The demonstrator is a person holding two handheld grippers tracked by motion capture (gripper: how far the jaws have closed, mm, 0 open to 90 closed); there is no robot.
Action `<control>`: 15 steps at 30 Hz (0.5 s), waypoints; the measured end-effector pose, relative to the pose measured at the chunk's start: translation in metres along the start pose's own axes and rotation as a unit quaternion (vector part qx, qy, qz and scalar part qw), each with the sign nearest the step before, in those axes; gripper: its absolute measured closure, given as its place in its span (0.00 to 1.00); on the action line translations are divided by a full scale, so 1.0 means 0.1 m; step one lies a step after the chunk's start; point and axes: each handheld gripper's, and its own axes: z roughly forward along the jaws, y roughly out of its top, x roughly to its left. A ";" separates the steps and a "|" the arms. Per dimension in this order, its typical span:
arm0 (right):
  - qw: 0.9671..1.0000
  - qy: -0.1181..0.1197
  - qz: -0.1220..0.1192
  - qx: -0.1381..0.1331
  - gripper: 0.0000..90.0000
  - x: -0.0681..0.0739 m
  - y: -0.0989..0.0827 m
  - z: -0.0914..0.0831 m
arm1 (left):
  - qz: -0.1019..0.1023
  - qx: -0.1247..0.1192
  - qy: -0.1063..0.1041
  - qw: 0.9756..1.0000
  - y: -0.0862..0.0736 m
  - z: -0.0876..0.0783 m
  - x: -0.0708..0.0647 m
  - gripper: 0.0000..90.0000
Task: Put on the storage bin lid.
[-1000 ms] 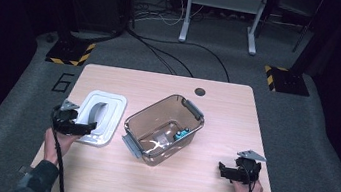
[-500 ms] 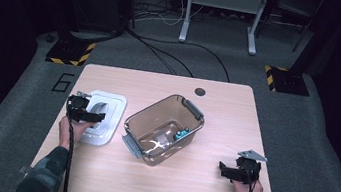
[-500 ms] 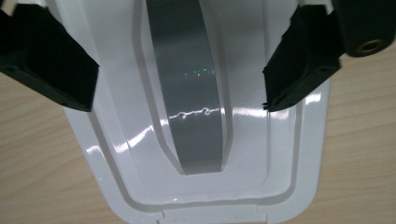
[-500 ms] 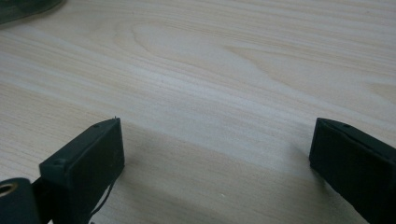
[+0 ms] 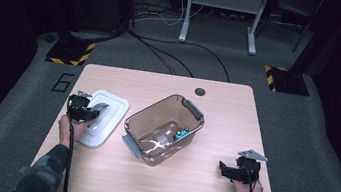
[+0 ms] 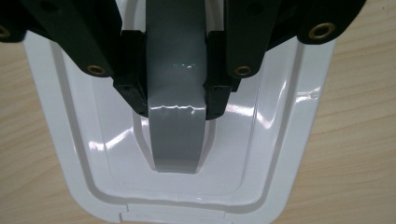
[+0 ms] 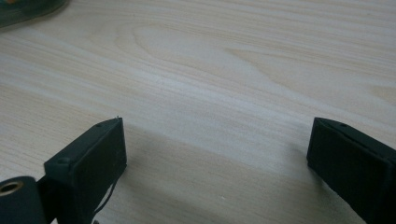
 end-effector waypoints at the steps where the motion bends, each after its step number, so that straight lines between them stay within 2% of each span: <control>1: 1.000 0.000 -0.001 0.000 0.05 0.00 0.00 0.00 | 0.006 -0.001 0.000 1.000 0.01 -0.02 0.01 0.74; 6: 1.000 0.001 -0.002 0.000 0.05 0.00 0.00 0.00 | 0.005 -0.016 -0.004 1.000 0.05 -0.15 0.02 0.75; 15: 1.000 -0.003 -0.009 0.002 0.04 0.01 0.00 0.01 | 0.029 -0.040 -0.013 0.999 0.14 -0.50 0.02 0.75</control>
